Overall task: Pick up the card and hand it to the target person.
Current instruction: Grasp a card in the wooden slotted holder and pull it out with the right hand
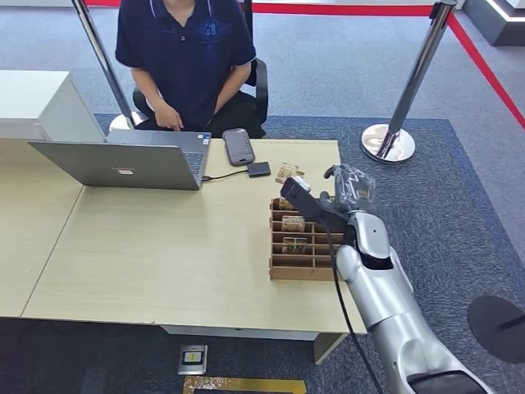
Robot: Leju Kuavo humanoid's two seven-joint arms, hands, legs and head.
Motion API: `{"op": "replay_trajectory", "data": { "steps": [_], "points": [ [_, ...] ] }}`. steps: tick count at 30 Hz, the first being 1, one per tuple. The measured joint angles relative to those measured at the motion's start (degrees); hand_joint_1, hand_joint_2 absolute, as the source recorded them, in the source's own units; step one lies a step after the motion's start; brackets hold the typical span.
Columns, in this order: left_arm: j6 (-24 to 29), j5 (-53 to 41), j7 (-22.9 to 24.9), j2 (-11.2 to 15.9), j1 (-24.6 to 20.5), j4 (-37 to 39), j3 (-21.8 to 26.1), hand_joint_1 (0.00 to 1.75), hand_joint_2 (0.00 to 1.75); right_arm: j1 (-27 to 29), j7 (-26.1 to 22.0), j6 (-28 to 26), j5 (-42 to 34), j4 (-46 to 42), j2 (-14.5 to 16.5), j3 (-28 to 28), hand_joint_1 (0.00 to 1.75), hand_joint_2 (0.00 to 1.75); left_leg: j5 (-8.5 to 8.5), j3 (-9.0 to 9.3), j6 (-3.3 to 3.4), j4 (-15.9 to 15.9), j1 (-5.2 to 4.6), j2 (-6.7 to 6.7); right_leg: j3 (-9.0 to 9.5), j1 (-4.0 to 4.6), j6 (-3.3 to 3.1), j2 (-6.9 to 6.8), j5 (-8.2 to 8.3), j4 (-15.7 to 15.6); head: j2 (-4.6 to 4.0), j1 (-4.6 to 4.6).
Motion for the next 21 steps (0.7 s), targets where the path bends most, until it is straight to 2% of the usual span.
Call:
{"op": "replay_trajectory", "data": {
  "steps": [21],
  "points": [
    [-0.1, -0.7, 0.3, -0.1, 0.0, 0.0, 0.0, 0.0, 0.0, -0.4, 0.6, -1.2, -0.3, 5.2, -1.2, 0.0, 0.79, 1.75, 0.0, -0.02, 0.0, 0.0, 0.0, 0.0, -0.05, 0.0, 0.0, 0.0, 0.0, 0.0, 0.0, 0.01]
  ]
}}
